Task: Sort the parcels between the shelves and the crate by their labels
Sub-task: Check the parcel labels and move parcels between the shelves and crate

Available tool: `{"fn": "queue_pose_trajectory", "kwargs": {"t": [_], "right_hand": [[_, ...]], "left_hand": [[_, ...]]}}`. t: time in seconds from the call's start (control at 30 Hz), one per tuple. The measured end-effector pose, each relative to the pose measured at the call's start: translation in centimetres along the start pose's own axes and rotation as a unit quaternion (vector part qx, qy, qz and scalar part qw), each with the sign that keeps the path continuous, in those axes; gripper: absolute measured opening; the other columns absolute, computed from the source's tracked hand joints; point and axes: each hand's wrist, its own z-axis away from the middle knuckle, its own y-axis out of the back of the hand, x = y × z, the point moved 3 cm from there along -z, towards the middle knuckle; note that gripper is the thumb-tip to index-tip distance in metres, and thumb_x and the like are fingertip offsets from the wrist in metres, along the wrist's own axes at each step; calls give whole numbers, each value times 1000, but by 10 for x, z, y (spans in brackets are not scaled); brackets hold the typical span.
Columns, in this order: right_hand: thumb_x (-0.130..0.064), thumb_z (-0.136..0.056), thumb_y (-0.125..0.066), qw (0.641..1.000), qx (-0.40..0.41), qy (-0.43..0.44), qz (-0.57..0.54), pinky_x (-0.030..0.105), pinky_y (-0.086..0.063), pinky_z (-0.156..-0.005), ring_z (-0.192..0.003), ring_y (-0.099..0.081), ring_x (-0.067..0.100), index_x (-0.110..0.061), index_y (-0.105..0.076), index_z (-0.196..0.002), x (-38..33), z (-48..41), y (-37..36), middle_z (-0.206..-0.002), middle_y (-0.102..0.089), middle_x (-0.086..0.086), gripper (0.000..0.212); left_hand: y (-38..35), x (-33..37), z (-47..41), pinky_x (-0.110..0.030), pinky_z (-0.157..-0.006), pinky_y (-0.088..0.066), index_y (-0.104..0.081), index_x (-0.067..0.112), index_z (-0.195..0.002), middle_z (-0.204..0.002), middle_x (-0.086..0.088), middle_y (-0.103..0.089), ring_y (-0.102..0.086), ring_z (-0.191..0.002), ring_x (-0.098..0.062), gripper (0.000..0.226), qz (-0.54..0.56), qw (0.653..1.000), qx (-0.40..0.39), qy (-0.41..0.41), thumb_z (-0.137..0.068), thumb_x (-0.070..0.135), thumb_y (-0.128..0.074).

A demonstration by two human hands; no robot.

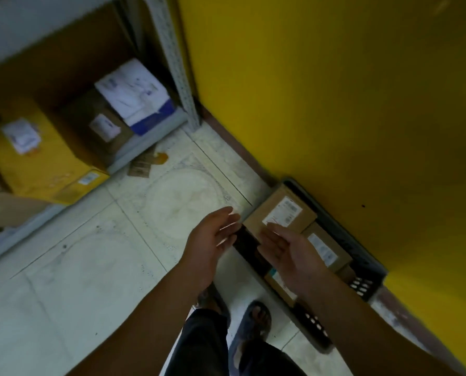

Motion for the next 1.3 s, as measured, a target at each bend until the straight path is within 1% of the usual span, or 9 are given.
{"fn": "queue_pose_trajectory", "kwargs": {"t": [0.1, 0.33, 0.47, 0.6, 0.8, 0.93, 1.13, 1.23, 1.3], "right_hand": [[-13, -96, -56, 999, -34, -3, 40, 35, -52, -88, -111, -63, 27, 0, -60, -122, -5, 25, -58, -118, -67, 15, 29], [-13, -97, -55, 986, -101, 1, 131, 38, -52, -90, -110, -65, 28, -4, -61, -117, -4, 71, -193, -116, -69, 14, 23], [-14, -97, -55, 977, -123, 11, 176, 38, -53, -90, -107, -67, 26, -7, -62, -113, 2, 88, -248, -112, -71, 11, 19], [-17, -98, -53, 966, -139, 23, 217, 35, -53, -84, -106, -66, 24, -9, -61, -115, -1, 96, -299, -112, -71, 8, 20], [-17, -101, -47, 956, -172, 62, 229, 33, -51, -81, -106, -64, 22, -8, -61, -114, -33, 107, -366, -114, -68, 9, 21], [-17, -101, -47, 953, -195, 71, 219, 32, -50, -84, -107, -63, 22, -7, -60, -117, -56, 107, -402, -116, -66, 10, 23], [-17, -100, -48, 942, -235, 81, 224, 34, -48, -89, -106, -63, 22, -8, -62, -110, -108, 87, -457, -114, -67, 10, 19], [-15, -100, -48, 935, -245, 75, 244, 37, -45, -95, -104, -62, 23, -7, -61, -109, -142, 66, -488, -114, -66, 11, 18], [-16, -100, -48, 931, -250, 76, 255, 38, -44, -98, -105, -62, 23, -7, -62, -107, -161, 53, -506, -114, -66, 11, 18]], "left_hand": [[26, 41, 25, -30, -86, -51, -66, 15, -116, -111, -3, -72, -67, -103, -17, 24, 31, 999, 17, -35, -97, 20, -52], [95, 137, 83, -33, -91, -50, -66, 14, -117, -111, -8, -72, -67, -106, -22, 25, 101, 989, 50, -97, -97, 18, -51], [130, 180, 109, -32, -90, -50, -66, 15, -116, -108, -4, -73, -67, -106, -20, 25, 128, 982, 59, -123, -98, 19, -50], [155, 222, 123, -34, -93, -49, -65, 15, -117, -110, -3, -73, -66, -108, -21, 25, 153, 975, 65, -147, -97, 19, -51], [158, 280, 124, -33, -91, -48, -64, 14, -117, -114, -6, -71, -65, -107, -21, 25, 157, 970, 48, -180, -96, 19, -52], [155, 311, 120, -37, -96, -47, -64, 13, -117, -112, -7, -72, -65, -108, -24, 25, 152, 967, 41, -200, -95, 17, -53], [145, 367, 94, -32, -84, -49, -66, 14, -117, -108, -4, -73, -67, -103, -21, 26, 150, 962, 56, -219, -94, 20, -55], [131, 402, 66, -31, -82, -48, -67, 15, -115, -104, -3, -74, -67, -98, -20, 24, 164, 957, 76, -226, -95, 20, -55], [121, 424, 52, -31, -82, -49, -67, 16, -114, -105, -2, -74, -67, -101, -20, 23, 160, 955, 84, -235, -95, 20, -55]]}}
